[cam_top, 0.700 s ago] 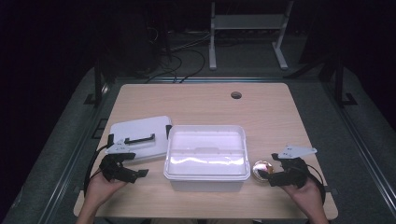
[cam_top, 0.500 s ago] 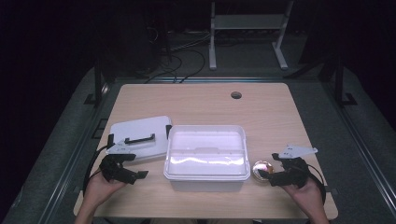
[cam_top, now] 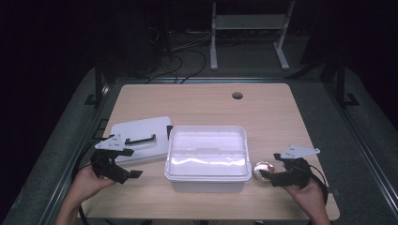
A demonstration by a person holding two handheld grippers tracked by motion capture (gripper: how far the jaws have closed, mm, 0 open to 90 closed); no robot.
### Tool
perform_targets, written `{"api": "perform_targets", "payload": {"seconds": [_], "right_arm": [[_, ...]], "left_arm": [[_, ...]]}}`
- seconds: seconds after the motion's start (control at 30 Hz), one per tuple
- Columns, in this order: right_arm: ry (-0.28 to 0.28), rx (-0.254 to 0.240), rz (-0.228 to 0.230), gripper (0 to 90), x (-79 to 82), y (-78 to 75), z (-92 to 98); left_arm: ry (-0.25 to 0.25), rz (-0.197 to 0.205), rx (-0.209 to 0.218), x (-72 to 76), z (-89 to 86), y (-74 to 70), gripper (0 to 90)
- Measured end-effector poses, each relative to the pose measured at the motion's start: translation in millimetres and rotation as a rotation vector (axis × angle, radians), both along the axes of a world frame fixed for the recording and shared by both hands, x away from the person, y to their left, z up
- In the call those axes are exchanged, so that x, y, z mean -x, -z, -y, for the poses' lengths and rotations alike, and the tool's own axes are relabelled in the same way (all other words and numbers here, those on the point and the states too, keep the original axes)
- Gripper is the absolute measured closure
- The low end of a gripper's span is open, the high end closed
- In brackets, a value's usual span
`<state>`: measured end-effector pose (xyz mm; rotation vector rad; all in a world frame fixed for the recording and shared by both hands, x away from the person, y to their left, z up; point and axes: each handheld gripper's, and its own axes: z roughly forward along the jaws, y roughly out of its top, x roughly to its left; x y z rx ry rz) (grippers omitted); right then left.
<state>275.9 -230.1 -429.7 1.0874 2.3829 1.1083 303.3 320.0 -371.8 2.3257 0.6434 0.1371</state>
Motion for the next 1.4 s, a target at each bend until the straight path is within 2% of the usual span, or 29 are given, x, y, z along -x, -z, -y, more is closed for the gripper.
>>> {"api": "perform_targets", "payload": {"seconds": [0.13, 0.17, 0.27, 0.33, 0.37, 0.57, 0.7, 1.0, 1.1, 1.33, 1.4], "right_arm": [[-0.001, -0.002, 0.005, 16.1, -0.2, -1.6, -1.0], [-0.001, -0.002, 0.005, 16.1, -0.2, -1.6, -1.0], [-0.005, 0.002, 0.002, 16.0, -0.7, -1.5, -1.5], [-0.006, 0.000, 0.000, 16.0, -0.8, -1.8, -1.9], [-0.008, 0.001, 0.004, 16.1, -0.8, -2.1, -2.1], [-0.013, 0.006, 0.001, 16.0, -0.4, -2.6, -2.8], [-0.015, 0.005, 0.002, 16.0, -0.5, -3.0, -2.8], [-0.017, 0.005, 0.002, 16.0, -0.7, -3.5, -2.3], [-0.019, 0.007, 0.003, 16.0, -0.9, -3.4, -2.2], [-0.020, 0.006, 0.000, 16.0, -1.4, -3.6, -2.5], [-0.023, 0.005, 0.004, 16.0, -1.3, -4.2, -2.4]], "left_arm": [[0.057, 0.007, -0.031, -3.7, 6.4, -22.8, 9.9], [0.057, 0.007, -0.031, -3.7, 6.4, -22.8, 9.9], [0.102, 0.018, -0.053, -5.3, 13.4, -38.4, 9.9], [0.120, 0.022, -0.059, -5.9, 15.4, -42.5, 13.4], [0.142, 0.023, -0.068, -6.9, 21.6, -50.5, 13.4], [0.205, 0.039, -0.093, -9.7, 41.2, -70.9, 13.5], [0.248, 0.053, -0.128, -13.1, 57.1, -82.7, 13.5], [0.327, 0.056, -0.170, -21.7, 92.4, -98.8, 14.3], [0.348, 0.057, -0.190, -25.3, 102.0, -102.0, 14.4], [0.382, 0.046, -0.202, -30.9, 120.5, -105.4, 15.8], [0.400, 0.045, -0.215, -32.9, 130.3, -106.8, 16.3]]}}
